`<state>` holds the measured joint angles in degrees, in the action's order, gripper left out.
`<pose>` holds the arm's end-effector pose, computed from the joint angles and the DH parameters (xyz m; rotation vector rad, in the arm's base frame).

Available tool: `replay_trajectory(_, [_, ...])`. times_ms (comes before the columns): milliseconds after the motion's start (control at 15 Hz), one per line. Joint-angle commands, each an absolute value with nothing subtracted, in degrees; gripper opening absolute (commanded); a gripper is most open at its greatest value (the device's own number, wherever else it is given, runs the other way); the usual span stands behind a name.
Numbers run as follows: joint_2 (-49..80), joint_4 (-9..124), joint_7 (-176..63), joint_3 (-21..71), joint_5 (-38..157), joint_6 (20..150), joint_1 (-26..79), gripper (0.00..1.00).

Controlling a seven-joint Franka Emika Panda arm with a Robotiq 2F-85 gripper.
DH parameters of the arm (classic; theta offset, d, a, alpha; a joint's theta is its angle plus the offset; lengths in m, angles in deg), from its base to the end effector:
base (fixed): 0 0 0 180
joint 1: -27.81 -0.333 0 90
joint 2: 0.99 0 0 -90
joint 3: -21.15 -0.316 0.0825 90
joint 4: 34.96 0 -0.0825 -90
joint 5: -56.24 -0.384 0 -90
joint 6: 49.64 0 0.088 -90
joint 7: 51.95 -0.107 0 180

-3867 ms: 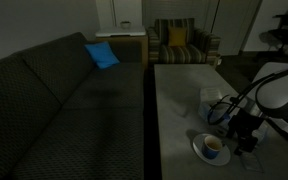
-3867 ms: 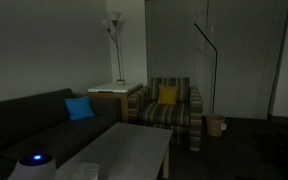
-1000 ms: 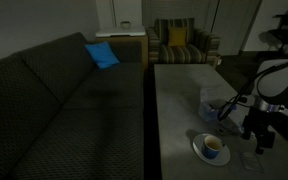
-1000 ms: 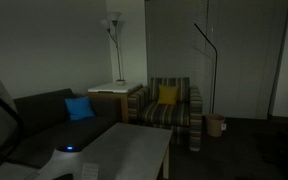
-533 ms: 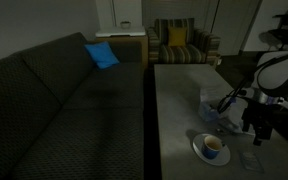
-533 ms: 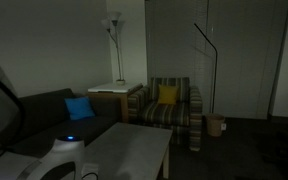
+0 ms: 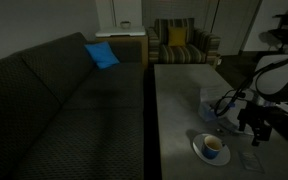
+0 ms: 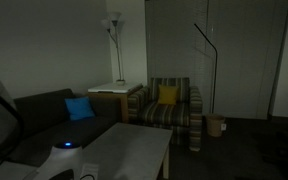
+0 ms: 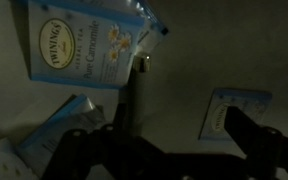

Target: Use the spoon to stir in the cup

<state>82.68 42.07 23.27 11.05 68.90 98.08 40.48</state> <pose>0.5966 -0.0281 -0.1641 -2.3142 -1.8152 0.1419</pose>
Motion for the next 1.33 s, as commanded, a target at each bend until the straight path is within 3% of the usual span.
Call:
replay_trajectory(0, [83.2,42.8,22.9,12.7,67.7,104.1,38.7,1.0])
replay_trajectory(267, [83.7,43.4,15.9,16.8,68.2,110.0,35.3,1.0])
replay_trajectory(533, [83.7,44.4,10.5,18.2,68.9,112.3,34.2,0.82])
replay_trajectory(600, [83.7,44.6,9.7,18.3,69.1,112.7,34.2,0.66])
replay_trajectory(667, [83.7,44.7,9.0,18.3,69.3,112.8,34.2,0.58])
replay_trajectory(800, [83.7,44.1,8.2,18.1,69.5,112.1,34.5,0.49])
replay_trajectory(1200, [83.4,44.3,7.8,17.6,69.9,113.1,35.4,0.05])
replay_trajectory(1267, [83.4,44.3,7.8,17.6,70.0,113.1,35.4,0.02])
